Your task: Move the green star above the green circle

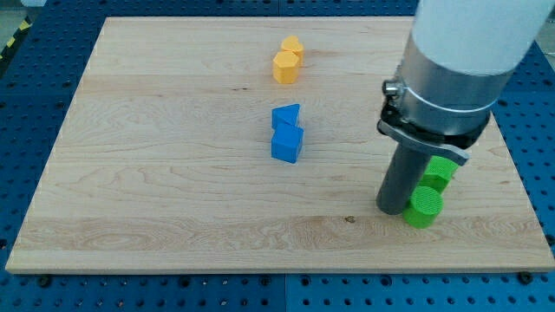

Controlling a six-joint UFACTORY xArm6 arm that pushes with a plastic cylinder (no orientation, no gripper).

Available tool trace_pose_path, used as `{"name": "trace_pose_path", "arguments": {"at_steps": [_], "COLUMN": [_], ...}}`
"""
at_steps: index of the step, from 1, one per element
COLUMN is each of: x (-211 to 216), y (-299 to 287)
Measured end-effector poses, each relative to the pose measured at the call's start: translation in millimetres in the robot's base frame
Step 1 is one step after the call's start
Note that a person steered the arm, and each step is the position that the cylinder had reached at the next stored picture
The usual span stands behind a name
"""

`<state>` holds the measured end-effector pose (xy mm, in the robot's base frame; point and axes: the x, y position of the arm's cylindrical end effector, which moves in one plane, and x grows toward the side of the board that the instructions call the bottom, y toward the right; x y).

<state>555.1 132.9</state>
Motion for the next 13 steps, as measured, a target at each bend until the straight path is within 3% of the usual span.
{"name": "trace_pose_path", "arguments": {"at_steps": [3, 6, 9, 10, 11, 13], "x": [33, 30, -60, -82, -83, -59], "y": [67, 33, -40, -27, 12, 30]}}
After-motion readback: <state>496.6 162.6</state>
